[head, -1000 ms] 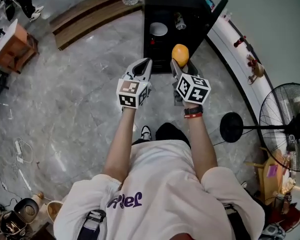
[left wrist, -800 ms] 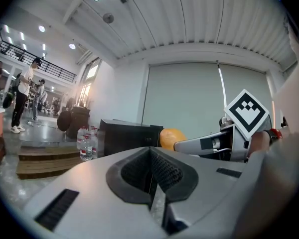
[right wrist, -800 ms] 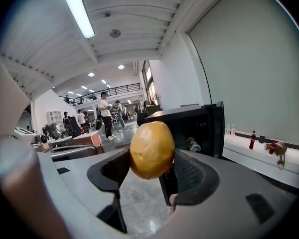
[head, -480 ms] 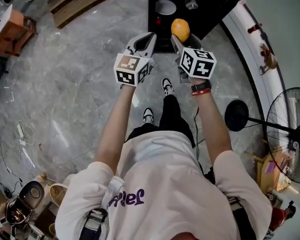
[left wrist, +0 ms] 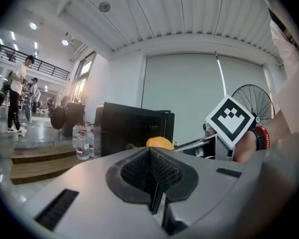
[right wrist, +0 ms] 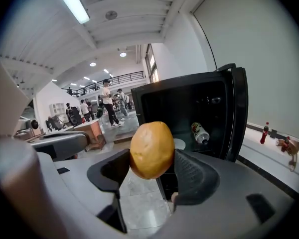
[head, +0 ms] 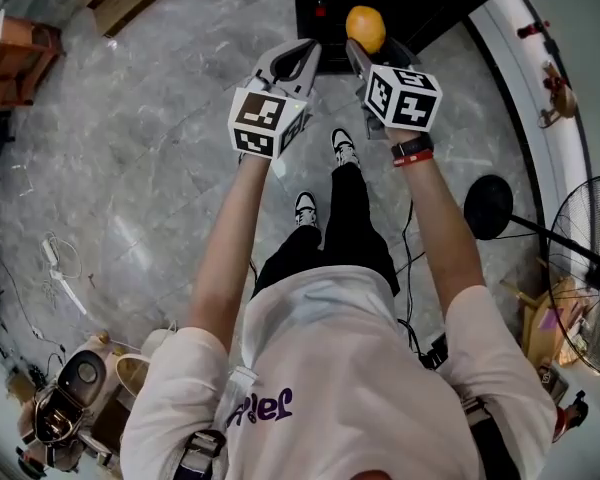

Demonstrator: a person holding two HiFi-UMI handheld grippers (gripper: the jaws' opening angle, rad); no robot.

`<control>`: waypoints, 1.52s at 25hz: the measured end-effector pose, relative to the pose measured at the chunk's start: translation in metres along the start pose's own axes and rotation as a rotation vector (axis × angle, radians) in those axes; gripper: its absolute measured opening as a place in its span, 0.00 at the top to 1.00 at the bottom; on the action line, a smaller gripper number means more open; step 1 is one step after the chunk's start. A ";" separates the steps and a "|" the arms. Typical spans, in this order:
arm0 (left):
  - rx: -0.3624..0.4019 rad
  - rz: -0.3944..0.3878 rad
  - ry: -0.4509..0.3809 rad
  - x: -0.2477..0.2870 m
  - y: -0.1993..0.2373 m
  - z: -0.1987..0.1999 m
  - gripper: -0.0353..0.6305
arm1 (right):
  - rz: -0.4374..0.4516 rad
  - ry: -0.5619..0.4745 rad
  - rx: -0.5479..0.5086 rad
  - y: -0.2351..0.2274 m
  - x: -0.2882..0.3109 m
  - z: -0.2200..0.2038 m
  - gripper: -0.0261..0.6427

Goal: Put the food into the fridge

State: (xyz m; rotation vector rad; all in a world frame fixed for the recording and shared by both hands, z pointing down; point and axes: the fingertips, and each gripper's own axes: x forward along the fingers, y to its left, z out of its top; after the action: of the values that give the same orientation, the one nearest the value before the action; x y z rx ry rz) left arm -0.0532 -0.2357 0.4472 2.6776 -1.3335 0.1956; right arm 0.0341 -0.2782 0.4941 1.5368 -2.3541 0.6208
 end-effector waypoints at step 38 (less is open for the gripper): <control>-0.030 0.012 0.045 0.112 0.083 -0.107 0.92 | 0.033 0.092 -0.107 -0.084 0.239 -0.051 0.52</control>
State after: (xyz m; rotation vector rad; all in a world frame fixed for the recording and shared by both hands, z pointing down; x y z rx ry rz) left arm -0.0580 -0.3529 0.5782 2.6251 -1.3284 0.2334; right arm 0.0135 -0.4741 0.6612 1.3962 -2.3086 0.5517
